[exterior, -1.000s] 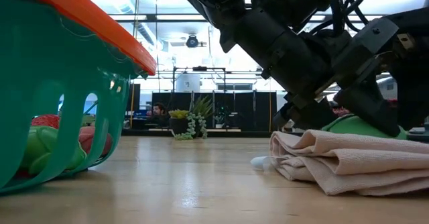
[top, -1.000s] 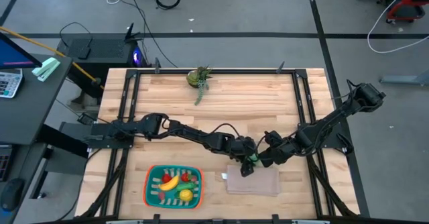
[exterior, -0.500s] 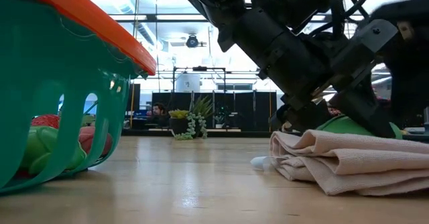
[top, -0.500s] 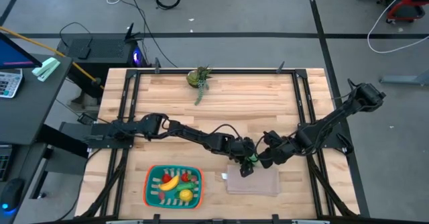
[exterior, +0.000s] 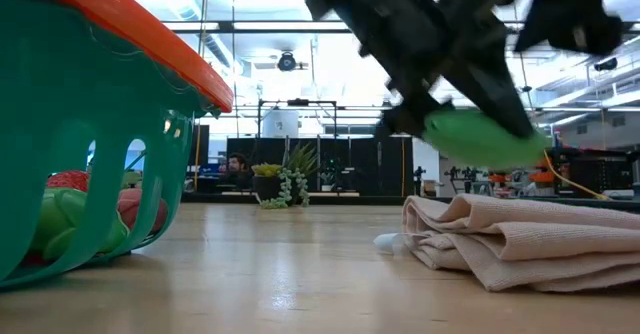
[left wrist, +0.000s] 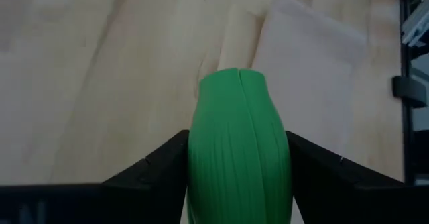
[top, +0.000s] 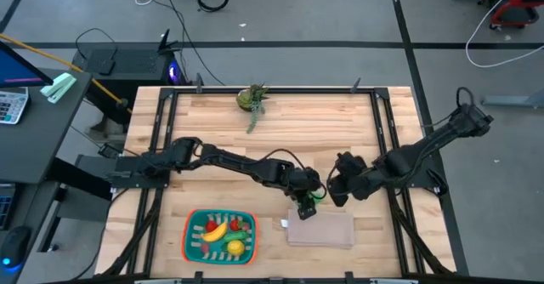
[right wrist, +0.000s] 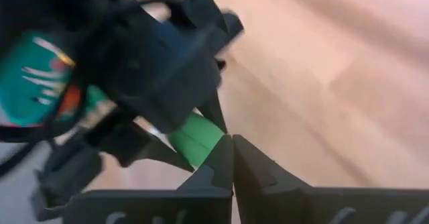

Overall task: Pick and placing Produce into tupperware
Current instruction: Put the green corn into the blue basket

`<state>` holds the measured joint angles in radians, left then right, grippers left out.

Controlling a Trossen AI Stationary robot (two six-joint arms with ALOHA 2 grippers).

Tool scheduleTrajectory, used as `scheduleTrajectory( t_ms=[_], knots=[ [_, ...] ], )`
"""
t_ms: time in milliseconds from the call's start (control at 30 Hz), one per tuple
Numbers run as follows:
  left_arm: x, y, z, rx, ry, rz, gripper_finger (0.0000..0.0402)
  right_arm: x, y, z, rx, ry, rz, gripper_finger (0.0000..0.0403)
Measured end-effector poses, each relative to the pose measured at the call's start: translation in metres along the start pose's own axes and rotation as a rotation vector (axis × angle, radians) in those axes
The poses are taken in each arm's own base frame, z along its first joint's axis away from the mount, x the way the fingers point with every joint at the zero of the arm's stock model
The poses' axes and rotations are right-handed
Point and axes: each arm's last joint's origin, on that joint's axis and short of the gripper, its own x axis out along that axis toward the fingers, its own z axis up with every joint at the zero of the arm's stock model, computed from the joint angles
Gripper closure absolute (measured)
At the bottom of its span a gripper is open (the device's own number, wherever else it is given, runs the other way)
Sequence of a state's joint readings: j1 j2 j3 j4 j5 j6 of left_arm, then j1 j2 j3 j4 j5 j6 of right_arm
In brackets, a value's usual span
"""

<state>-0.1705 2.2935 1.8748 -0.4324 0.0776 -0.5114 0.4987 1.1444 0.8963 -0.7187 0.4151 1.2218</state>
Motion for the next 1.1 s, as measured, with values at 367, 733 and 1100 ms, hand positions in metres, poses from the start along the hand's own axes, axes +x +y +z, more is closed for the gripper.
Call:
scheduleTrajectory(
  t_ms=[367, 733, 1100],
  knots=[
    [-0.08, -0.013, -0.004, -0.009, 0.199, 0.075, 0.0187, -0.086, 0.02, 0.052, -0.168, -0.206, 0.061, 0.0399],
    [-0.149, -0.052, -0.036, -0.043, 0.389, 0.073, 0.0186, -0.107, 0.016, 0.063, -0.19, -0.306, 0.043, 0.0398],
    [-0.181, -0.098, -0.093, -0.17, 0.587, 0.191, 0.0178, -0.098, 0.014, 0.059, -0.143, -0.296, -0.04, 0.0398]
  ],
)
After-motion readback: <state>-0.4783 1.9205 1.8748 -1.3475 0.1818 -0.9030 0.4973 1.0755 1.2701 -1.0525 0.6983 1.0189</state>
